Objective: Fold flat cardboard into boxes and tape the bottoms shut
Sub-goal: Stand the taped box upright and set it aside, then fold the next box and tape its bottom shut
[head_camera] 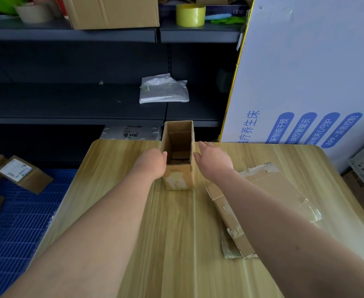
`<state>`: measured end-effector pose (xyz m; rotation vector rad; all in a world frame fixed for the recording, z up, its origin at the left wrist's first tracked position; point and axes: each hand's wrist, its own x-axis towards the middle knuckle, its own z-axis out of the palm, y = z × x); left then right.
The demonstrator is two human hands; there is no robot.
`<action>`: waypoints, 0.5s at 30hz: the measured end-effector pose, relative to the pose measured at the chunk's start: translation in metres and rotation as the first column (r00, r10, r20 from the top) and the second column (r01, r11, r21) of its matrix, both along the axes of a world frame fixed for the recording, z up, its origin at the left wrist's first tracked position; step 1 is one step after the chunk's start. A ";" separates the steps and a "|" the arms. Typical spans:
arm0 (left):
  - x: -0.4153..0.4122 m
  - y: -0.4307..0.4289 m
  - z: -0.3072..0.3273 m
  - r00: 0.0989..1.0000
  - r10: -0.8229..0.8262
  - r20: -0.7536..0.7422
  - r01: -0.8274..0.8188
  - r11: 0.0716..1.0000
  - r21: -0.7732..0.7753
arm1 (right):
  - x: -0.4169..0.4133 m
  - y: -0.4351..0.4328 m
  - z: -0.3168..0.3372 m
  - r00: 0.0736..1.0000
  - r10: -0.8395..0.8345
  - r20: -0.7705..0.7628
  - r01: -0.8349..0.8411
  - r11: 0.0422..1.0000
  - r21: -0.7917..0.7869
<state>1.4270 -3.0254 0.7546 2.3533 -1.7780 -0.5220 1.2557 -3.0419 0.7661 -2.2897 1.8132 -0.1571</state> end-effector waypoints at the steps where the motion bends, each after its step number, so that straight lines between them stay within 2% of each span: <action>1: 0.000 0.001 0.001 1.000 -0.002 0.006 0.003 1.000 -0.005 | 0.000 0.000 0.001 1.000 -0.001 -0.006 0.001 1.000 -0.001; 15: -0.034 0.035 0.061 0.974 -0.151 0.167 0.166 0.983 -0.081 | -0.051 0.034 0.041 0.997 -0.019 -0.070 0.019 1.000 -0.001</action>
